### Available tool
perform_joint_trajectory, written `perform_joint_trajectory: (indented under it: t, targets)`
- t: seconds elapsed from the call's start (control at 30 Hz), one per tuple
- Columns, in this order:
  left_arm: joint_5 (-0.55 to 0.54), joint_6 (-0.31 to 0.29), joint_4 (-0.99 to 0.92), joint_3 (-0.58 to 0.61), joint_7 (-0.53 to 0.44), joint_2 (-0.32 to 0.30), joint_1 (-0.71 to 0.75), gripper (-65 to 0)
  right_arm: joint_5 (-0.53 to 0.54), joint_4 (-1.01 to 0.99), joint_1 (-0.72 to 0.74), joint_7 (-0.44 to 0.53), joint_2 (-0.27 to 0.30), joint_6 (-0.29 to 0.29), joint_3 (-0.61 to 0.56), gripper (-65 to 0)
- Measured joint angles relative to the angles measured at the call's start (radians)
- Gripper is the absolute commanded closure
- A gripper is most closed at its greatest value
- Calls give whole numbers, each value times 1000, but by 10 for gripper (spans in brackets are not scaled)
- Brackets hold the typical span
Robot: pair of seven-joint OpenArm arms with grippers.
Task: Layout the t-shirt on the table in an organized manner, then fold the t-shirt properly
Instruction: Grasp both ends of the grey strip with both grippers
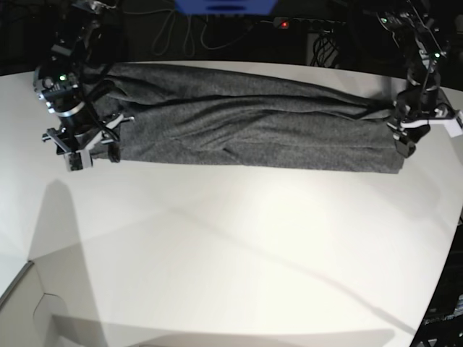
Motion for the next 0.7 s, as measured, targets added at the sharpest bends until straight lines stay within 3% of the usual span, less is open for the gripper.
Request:
perform_joint_trajectory:
  t: [0.5,0.7]
  targets:
    - [8,0,-97,-21,5,-19,-9,-413,0,0,0,0,0,0,0,-356]
    - [6,-1,-166,-17,1,-39,-88,-413,0,0,0,0,0,0,0,-356]
